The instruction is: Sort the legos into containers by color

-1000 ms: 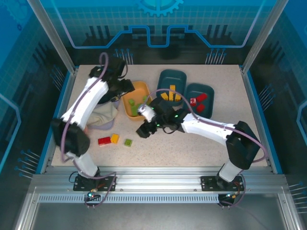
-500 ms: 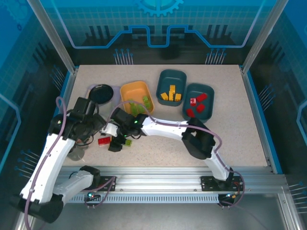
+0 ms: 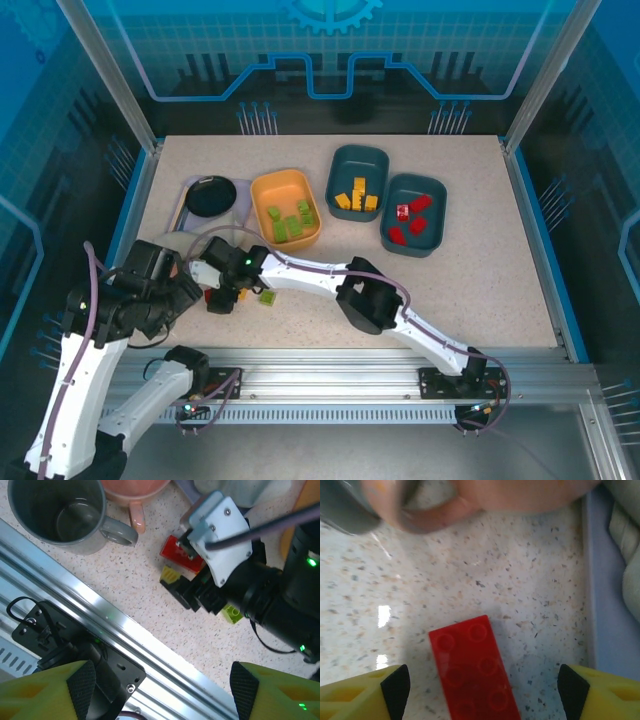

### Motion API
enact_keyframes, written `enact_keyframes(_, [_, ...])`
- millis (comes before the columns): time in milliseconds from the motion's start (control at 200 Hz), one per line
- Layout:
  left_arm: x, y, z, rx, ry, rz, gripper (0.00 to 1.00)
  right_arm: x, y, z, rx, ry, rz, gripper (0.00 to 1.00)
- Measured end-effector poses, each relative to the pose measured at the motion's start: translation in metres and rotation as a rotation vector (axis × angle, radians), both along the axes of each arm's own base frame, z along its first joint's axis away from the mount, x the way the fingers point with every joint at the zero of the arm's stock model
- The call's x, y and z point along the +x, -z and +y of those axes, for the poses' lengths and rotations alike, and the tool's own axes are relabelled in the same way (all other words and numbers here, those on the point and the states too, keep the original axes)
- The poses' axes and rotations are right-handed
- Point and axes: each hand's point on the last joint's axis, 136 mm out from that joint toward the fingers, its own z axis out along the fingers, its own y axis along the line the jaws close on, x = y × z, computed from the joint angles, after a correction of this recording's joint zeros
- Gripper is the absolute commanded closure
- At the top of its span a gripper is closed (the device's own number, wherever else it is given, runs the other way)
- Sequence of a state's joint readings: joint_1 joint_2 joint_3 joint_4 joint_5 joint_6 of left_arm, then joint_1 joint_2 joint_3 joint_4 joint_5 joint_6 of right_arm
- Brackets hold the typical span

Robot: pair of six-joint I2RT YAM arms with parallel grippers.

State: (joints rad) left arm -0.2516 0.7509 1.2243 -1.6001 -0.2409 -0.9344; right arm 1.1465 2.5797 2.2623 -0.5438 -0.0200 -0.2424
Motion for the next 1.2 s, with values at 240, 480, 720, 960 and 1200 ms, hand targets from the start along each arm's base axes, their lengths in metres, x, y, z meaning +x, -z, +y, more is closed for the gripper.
enact_keyframes(240, [-0.003, 0.002, -0.001, 0.004, 0.027, 0.026, 0.25, 0.008, 0.01, 0.001, -0.044, 0.03, -0.018, 0.42])
enact_keyframes(480, [-0.003, 0.002, -0.002, 0.007, 0.039, 0.027, 0.26, 0.002, 0.012, 0.002, -0.062, 0.021, -0.03, 0.66])
enact_keyframes(720, [-0.002, 0.003, -0.002, 0.012, 0.049, 0.035, 0.27, 0.008, 0.007, 0.0, -0.066, 0.051, -0.053, 0.76])
enact_keyframes(960, [0.012, -0.006, -0.013, -0.04, 0.071, -0.033, 0.28, 0.037, -0.06, -0.036, 0.029, 0.196, -0.027, 0.76])
enact_keyframes(1200, [0.067, -0.015, -0.052, -0.19, 0.136, -0.149, 0.31, 0.145, -0.192, -0.18, 0.291, 0.591, -0.045, 0.76])
